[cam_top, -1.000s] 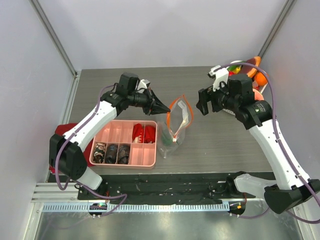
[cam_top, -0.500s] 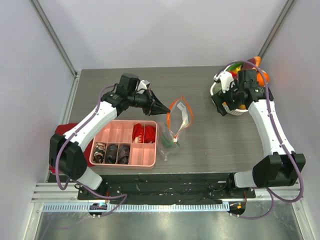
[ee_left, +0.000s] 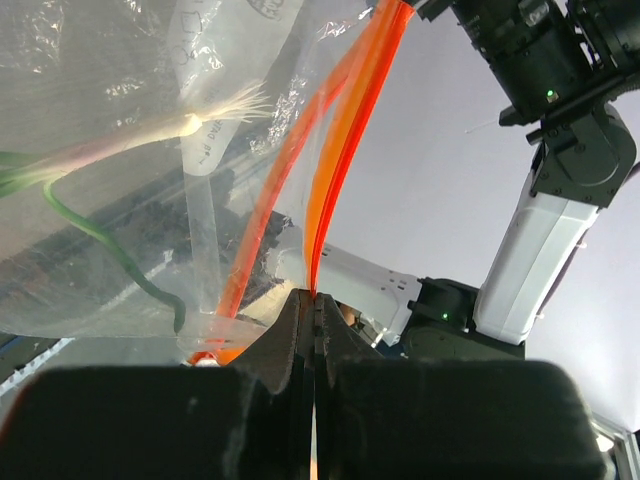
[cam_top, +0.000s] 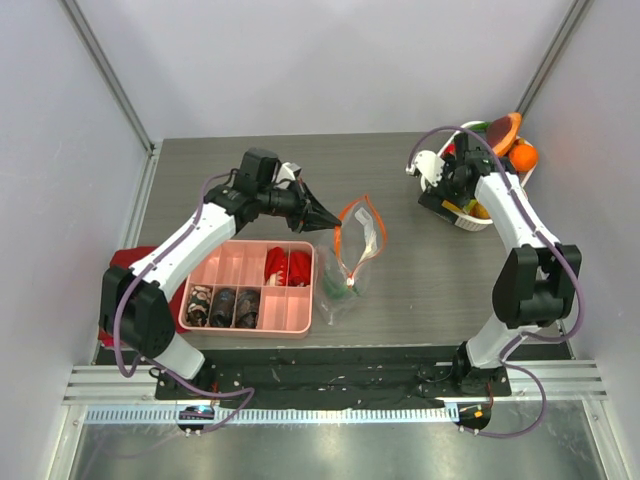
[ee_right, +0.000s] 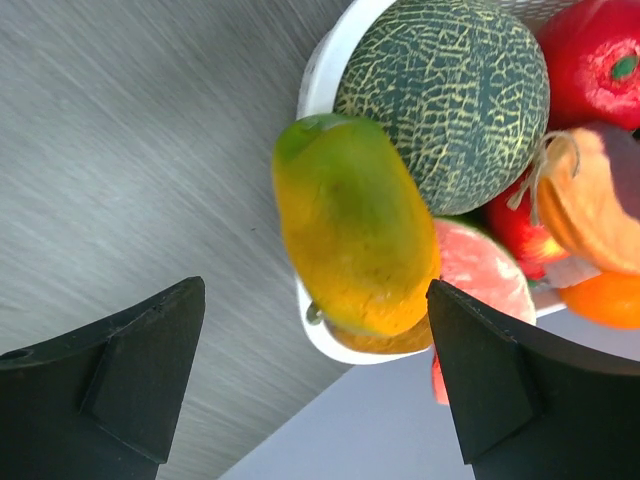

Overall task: Place the food in the zip-top bag and seal the zipper
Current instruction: Pick up the fake fruit from the bin.

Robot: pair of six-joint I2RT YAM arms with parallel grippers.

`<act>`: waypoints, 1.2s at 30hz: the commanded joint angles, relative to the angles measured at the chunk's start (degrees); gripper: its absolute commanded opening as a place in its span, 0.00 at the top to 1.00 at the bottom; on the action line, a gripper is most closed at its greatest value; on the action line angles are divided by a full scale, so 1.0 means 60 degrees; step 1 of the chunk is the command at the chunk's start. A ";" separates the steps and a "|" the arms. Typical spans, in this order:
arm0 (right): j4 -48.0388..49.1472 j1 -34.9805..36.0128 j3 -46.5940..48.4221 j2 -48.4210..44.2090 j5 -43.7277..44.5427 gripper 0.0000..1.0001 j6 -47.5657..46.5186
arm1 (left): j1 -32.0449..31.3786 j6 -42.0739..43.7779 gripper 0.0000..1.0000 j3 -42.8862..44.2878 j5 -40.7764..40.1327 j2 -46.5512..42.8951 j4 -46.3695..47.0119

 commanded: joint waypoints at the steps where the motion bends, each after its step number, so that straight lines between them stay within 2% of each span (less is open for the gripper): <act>1: 0.0561 0.0085 0.0434 0.0396 0.0802 0.03 -0.1048 | -0.0031 -0.0061 1.00 0.0011 0.0375 0.0113 0.0364; 9: 0.1293 0.0172 0.0316 0.1025 0.1024 0.11 -0.1342 | -0.0016 -0.0061 1.00 -0.0033 0.0463 0.0157 0.0393; 12: 0.1381 0.0172 0.0478 0.1158 0.1039 0.19 -0.1328 | -0.0016 -0.0061 1.00 -0.0077 0.0449 0.0157 0.0437; 13: 0.1411 0.0172 0.0536 0.1173 0.1054 0.27 -0.1298 | -0.0002 -0.0090 1.00 -0.0077 0.0463 0.0186 0.0466; 19: 0.1572 0.0172 0.0859 0.1144 0.1112 0.52 -0.1269 | 0.0042 -0.0090 1.00 -0.0092 0.0493 0.0187 0.0466; 27: 0.1075 0.0172 0.1781 0.0485 0.0673 0.61 -0.0480 | 0.0072 -0.0003 1.00 -0.0092 0.0449 0.0187 0.0408; 31: 0.0402 0.0245 0.2848 -0.0071 -0.0760 0.66 0.1100 | 0.0145 -0.0075 1.00 -0.0252 0.0521 0.0215 0.0539; 32: 0.0110 0.0260 0.3446 -0.0261 -0.1531 0.67 0.2250 | 0.0174 -0.0206 1.00 -0.0325 0.0580 0.0216 0.0830; 34: -0.0243 0.0348 0.4108 -0.0394 -0.2559 0.67 0.3499 | 0.0320 -0.0587 1.00 -0.0457 0.0741 0.0230 0.1066; 36: -0.0391 0.0377 0.4667 -0.0715 -0.4227 0.69 0.5754 | 0.0394 -0.0691 1.00 -0.0589 0.0815 0.0245 0.1285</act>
